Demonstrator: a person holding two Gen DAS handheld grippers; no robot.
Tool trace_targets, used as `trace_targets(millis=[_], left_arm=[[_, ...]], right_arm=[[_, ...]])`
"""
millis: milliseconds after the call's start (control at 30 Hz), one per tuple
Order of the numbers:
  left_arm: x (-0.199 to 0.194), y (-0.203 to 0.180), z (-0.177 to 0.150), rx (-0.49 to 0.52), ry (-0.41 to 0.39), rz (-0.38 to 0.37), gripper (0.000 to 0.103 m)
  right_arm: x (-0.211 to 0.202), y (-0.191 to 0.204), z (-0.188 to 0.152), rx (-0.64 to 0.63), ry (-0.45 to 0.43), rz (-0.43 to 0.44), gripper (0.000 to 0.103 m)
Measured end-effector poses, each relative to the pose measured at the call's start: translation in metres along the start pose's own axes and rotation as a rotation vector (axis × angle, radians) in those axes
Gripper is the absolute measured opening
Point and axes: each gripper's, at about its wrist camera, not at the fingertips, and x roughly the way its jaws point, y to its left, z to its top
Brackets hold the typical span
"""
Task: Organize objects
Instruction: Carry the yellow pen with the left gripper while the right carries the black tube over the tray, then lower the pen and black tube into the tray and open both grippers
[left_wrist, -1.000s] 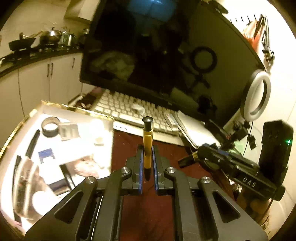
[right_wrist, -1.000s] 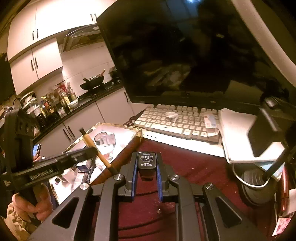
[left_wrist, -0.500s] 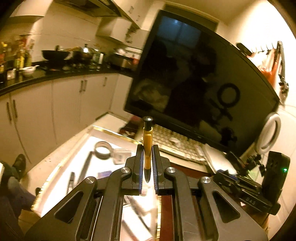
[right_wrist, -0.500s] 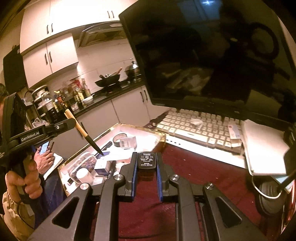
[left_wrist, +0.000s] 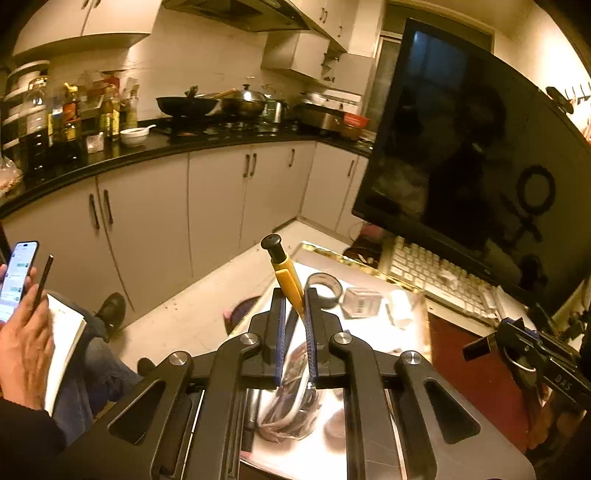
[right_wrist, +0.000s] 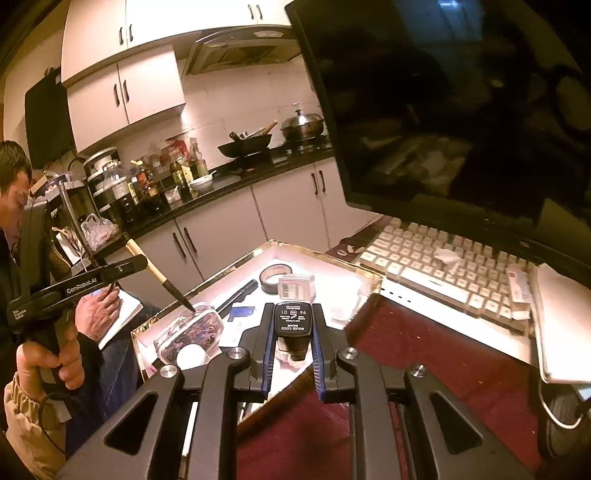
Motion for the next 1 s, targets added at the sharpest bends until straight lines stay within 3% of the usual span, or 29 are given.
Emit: trace_targets(millis=[433,1000], left_arm=[[0.001,0.003,0.012,-0.029,-0.032,-0.069,0.009],[0.073,0.011,-0.001,-0.074,0.113,-0.096,0.009]], right_arm=[[0.035,0.012,0.004,-0.027,0.052,0.021,0.016],[0.082,-0.001,0.000,-0.030,0.157,-0.028,0.016]])
